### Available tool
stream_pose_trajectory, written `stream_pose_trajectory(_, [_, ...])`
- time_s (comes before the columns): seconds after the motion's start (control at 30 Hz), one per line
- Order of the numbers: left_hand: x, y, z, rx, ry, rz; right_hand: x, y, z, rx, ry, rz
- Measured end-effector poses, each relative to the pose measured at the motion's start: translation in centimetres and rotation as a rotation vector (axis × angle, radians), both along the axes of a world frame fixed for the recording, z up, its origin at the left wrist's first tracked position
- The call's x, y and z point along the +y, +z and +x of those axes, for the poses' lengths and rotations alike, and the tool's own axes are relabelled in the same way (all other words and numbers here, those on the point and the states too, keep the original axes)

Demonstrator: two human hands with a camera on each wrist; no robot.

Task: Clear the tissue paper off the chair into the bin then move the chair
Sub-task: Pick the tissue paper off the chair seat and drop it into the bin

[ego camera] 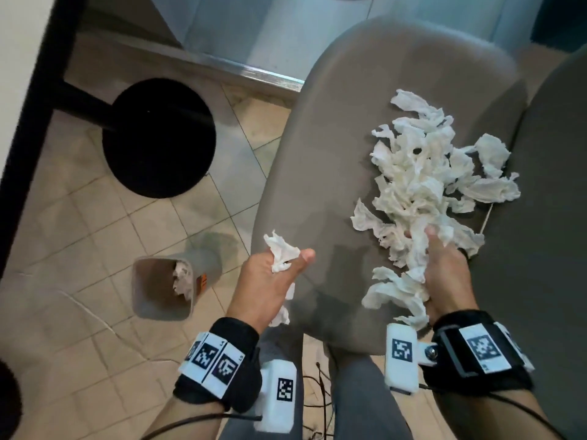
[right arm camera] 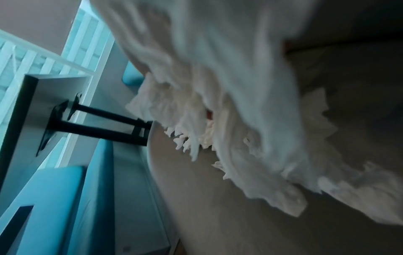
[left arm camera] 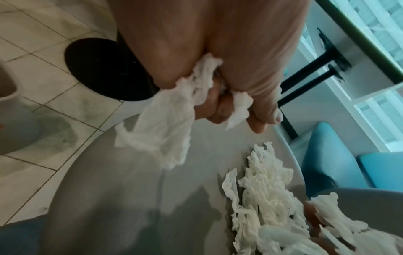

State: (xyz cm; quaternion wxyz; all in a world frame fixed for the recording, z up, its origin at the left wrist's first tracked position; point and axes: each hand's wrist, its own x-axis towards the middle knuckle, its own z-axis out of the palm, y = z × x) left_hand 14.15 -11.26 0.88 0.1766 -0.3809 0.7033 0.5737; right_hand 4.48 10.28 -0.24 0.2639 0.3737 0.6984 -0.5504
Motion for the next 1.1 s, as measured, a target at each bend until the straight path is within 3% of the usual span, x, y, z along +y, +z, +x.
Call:
stream_pose_trajectory(0.17, [0.8,2.0,4.3,0.052,0.214,-0.061,-1.4,1.3,0.8,0.114,0.286,-0.01])
stream_pose_trajectory(0.47, [1.5,4.7,15.2,0.034,0.48,-0.182,-5.4,3.3,6.3,0.115,0.403,-0.13])
stream_pose_trajectory(0.83, [-4.9,3.1,31.3,-0.031,0.796,-0.107,-17.9,2.3,21.3,-0.1,0.926,-0.058])
stream_pose_trajectory(0.93, [-7.9,2.2,35.7,-0.038,0.814,-0.093,-22.4,2.0,25.8,-0.141,1.036,-0.091])
stream_pose_trajectory(1.1, [-13.3,-0.1,41.2,-0.043,0.732,-0.075,-28.7,-0.8,33.5,-0.042,1.305,0.084])
